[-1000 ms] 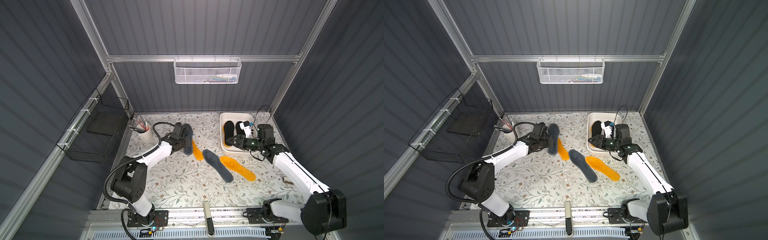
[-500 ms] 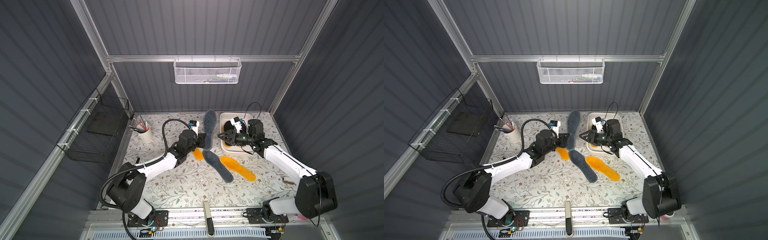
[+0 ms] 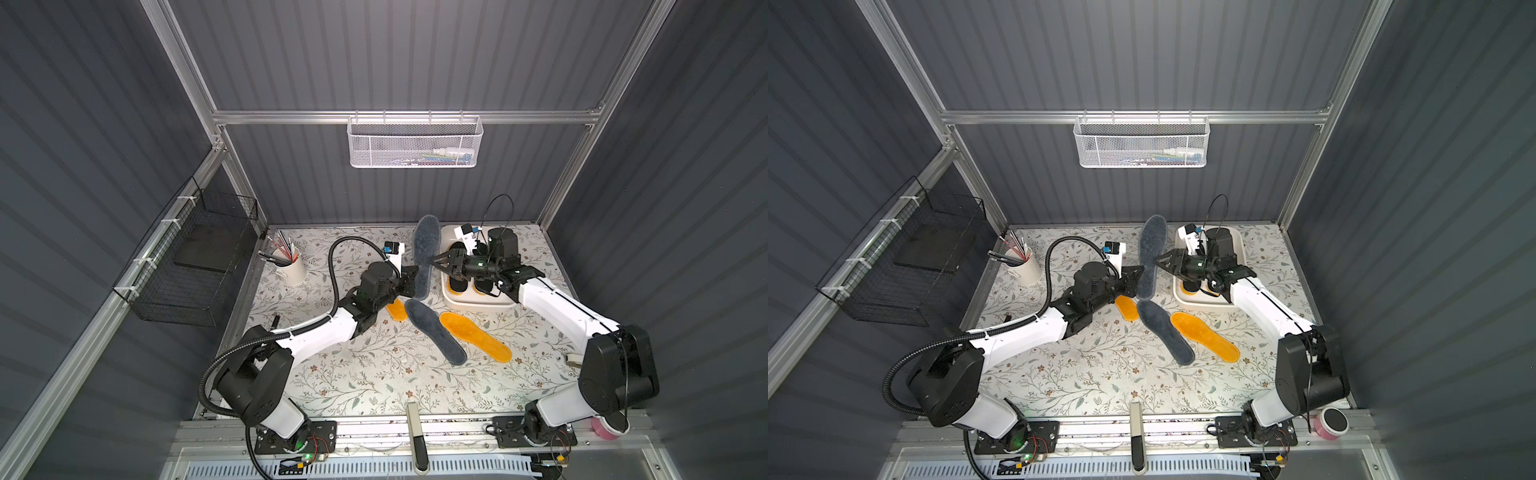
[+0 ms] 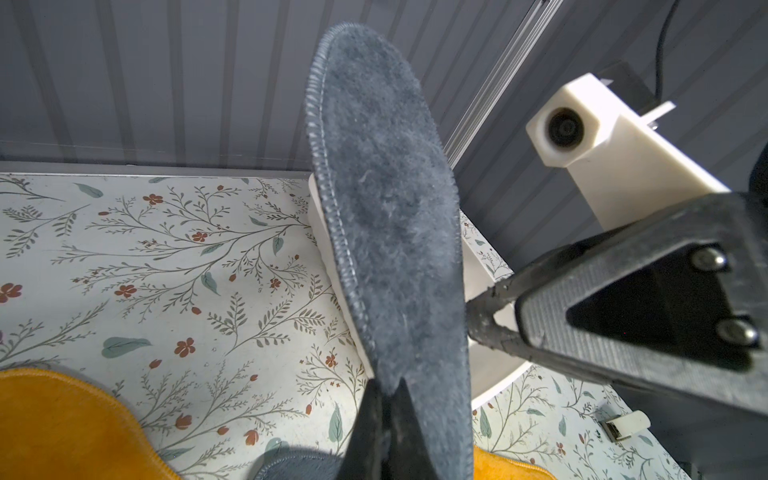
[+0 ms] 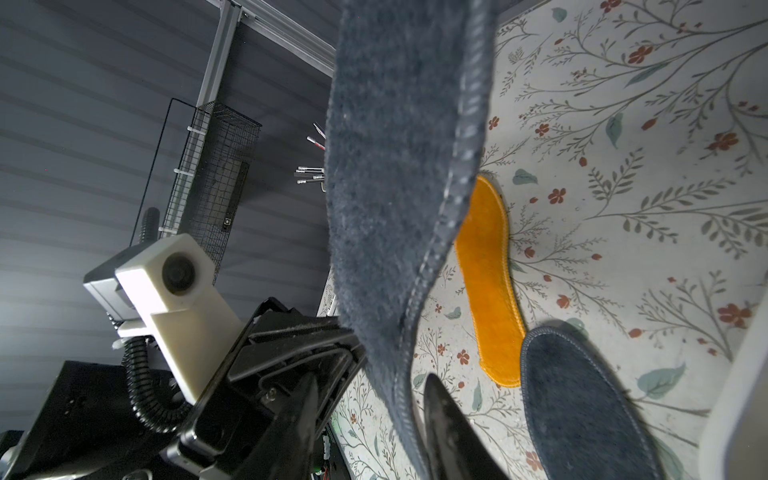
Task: Put the insoles into the storage box
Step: Pick up the insole from the center of the board.
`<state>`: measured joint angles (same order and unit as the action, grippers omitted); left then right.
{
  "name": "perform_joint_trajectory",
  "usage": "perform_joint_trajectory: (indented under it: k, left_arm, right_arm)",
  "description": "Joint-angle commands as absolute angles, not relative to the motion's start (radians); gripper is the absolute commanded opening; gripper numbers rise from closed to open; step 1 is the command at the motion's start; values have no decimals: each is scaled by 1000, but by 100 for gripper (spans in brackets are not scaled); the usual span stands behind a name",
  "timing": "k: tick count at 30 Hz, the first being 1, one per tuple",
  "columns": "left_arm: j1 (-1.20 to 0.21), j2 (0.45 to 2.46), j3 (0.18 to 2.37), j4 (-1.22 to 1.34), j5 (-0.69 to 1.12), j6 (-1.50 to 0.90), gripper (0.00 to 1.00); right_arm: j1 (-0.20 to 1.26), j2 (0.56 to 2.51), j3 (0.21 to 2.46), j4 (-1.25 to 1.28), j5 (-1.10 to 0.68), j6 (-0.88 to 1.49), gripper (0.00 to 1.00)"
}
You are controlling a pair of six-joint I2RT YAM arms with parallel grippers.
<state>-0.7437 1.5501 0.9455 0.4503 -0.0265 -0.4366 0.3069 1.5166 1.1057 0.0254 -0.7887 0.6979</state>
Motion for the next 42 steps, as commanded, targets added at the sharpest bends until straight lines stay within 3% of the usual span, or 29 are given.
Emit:
perform_joint_trajectory:
  k: [1,11,17,31,35,36,38,42]
  left_arm:
    - [-745,1522,930,471,-40,-419,0]
    - [-746,1500,918,471,-53,-416,0]
    - [-745,1482,908,463,-71,-408,0]
    - [-746,1467,898,451,-80,-402,0]
    - [-745,1463,895,445,-84,-402,0]
    - [-745,1463,897,439,-87,-402,2]
    - [-746,1463,901,419,-104,-411,33]
    - [-745,1461,900,400,-119,-418,50]
  right_arm:
    - [314,1533,1135,11,-781,683,43]
    - [325,1596,1180,18,-773,675,41]
    - [327,1626,1214,21,-781,672,35]
    - [338,1667,1215,212,-857,792,26]
    - [339,1659,1204,234,-852,796,13]
    - [340,1655,1202,230,-846,790,9]
    - [341,1646,1204,195,-832,762,1]
    - [340,1625,1214,116,-811,695,0]
